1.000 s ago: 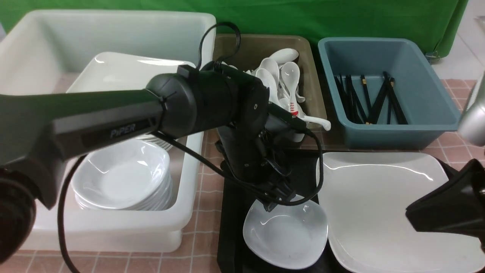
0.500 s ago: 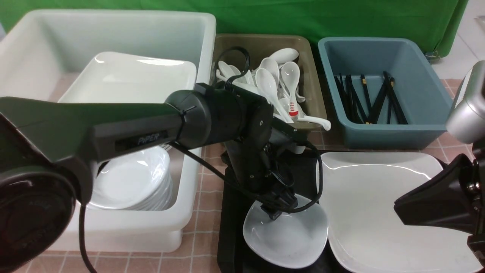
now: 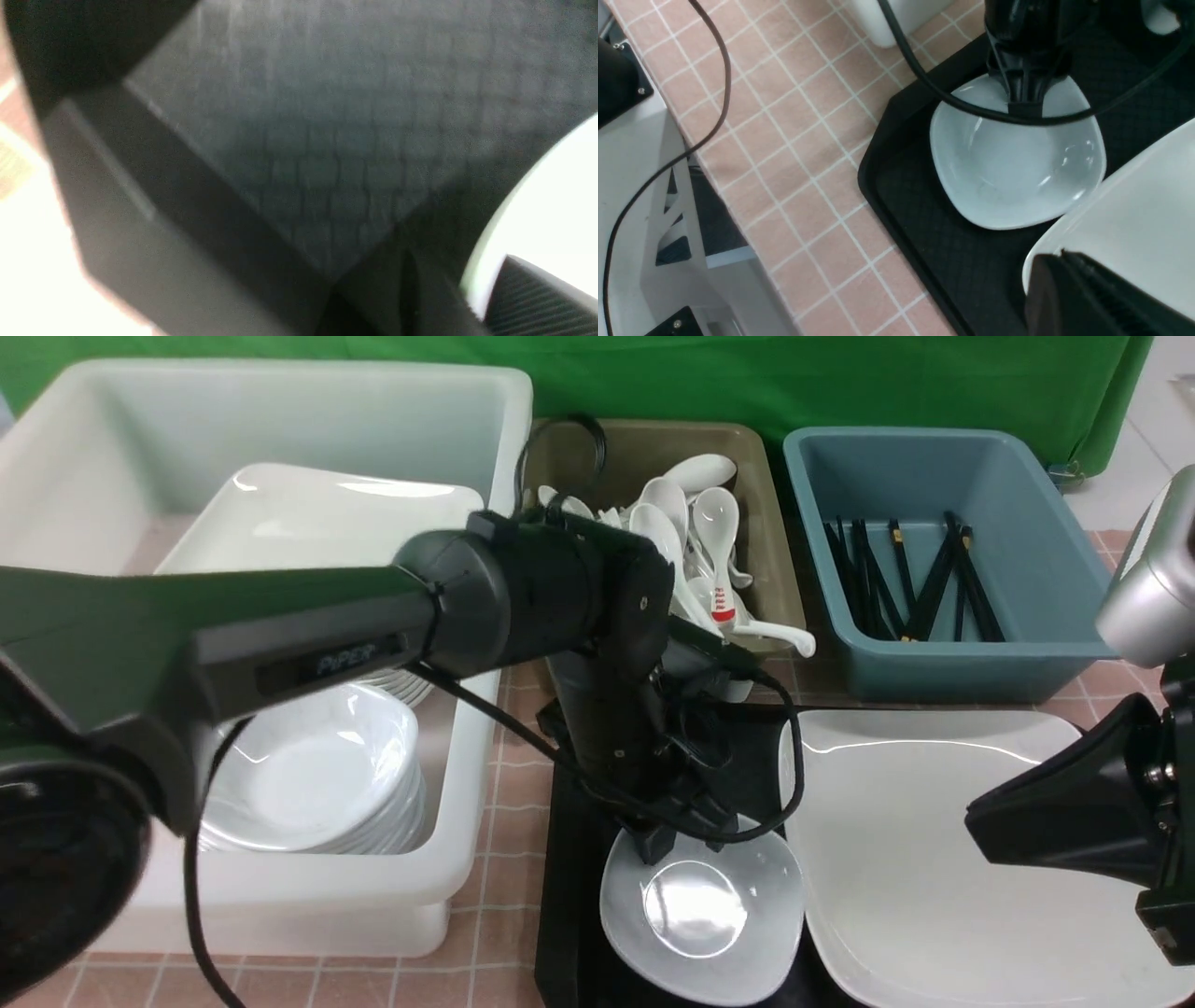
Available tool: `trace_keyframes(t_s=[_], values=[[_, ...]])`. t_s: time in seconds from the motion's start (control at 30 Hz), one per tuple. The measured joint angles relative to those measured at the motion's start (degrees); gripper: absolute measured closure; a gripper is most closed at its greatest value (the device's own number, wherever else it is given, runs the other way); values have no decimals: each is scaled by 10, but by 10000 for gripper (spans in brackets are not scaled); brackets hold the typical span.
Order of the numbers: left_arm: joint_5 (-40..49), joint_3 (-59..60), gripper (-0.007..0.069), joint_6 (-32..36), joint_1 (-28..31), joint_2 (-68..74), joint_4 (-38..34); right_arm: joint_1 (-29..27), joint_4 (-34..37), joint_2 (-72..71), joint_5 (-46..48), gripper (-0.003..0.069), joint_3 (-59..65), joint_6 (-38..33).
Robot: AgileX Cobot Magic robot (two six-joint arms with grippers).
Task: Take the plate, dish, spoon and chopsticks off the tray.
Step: Use the left arm to grab a small plate from the dinner plate, then use the left arm to put the small plate into the large storage box on the left
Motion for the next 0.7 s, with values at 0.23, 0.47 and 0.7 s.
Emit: trace_keyframes(t_s=[0.23,0.47,0.7], values=[[11,-17,611,0,0,-97,13,0,20,-1,-6,628,-10,1],[24,-17,611,0,74,-214,-14,29,45,11,-8,629,-76,1],[53,29,612,32,304,-333,-50,136,33,92,-8,629,-160,15]])
